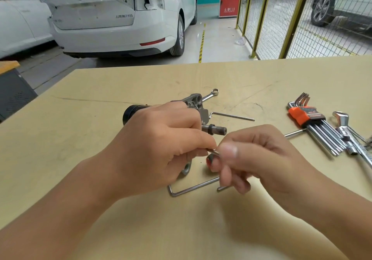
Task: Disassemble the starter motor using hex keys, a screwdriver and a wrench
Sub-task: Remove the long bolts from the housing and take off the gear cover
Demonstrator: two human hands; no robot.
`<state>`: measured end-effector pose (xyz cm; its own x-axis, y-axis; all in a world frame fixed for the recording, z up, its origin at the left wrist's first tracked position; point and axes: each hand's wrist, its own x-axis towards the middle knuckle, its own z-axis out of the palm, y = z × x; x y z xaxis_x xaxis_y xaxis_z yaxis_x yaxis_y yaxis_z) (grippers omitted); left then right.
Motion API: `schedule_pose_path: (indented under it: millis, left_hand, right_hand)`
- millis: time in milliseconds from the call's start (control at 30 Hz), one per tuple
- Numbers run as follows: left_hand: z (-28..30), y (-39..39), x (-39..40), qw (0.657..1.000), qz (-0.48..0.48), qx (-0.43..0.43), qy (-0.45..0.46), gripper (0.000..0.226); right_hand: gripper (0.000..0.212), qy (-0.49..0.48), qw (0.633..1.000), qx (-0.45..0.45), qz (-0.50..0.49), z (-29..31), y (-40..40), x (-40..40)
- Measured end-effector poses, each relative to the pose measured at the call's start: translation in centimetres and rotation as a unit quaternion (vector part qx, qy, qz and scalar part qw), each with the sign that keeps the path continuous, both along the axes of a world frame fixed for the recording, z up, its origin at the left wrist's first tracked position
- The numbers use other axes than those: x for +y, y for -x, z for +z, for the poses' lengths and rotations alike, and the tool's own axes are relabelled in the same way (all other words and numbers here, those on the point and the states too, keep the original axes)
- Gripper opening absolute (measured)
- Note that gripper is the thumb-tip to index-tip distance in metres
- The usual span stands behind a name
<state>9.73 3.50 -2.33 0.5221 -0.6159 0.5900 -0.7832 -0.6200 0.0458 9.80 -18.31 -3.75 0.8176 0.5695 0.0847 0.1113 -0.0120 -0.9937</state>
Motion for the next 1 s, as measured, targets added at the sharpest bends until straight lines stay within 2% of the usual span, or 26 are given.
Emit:
schedule_pose_path:
  millis: [67, 267, 600, 800, 900, 1000]
  left_hand:
    - [0.04, 0.15, -0.07, 1.0, 0.005, 0.002, 0.003, 0.01]
    - [-0.23, 0.1, 0.01, 1.0, 0.018, 0.003, 0.012, 0.016]
    - [-0.14, -0.35, 0.61, 1.0, -0.007, 0.002, -0.011, 0.016]
    - [-0.3, -0.2, 0.26, 1.0, 0.006, 0.004, 0.019, 0.013]
    - [-0.23, -0.04, 0.27, 1.0, 0.009, -0.004, 0.027, 0.01]
    - [-0.25, 0.02, 0.19, 1.0, 0.008, 0.002, 0.029, 0.009]
  right_hand:
    - [0.064, -0.023, 0.999, 0.039, 0.02, 0.2, -0.15, 0.02]
    - [0.025, 0.014, 0.999, 0.052, 0.007, 0.25, 0.02, 0.22]
    - [0.023, 0.012, 0.999, 0.044, -0.014, 0.18, 0.02, 0.28]
    - [0.043, -0.045, 0.997, 0.057, 0.002, 0.17, -0.13, 0.02]
    - [0.063, -0.066, 0.994, 0.085, 0.028, 0.41, -0.32, 0.02]
    - [0.057, -0.072, 0.991, 0.107, 0.03, 0.3, -0.48, -0.1]
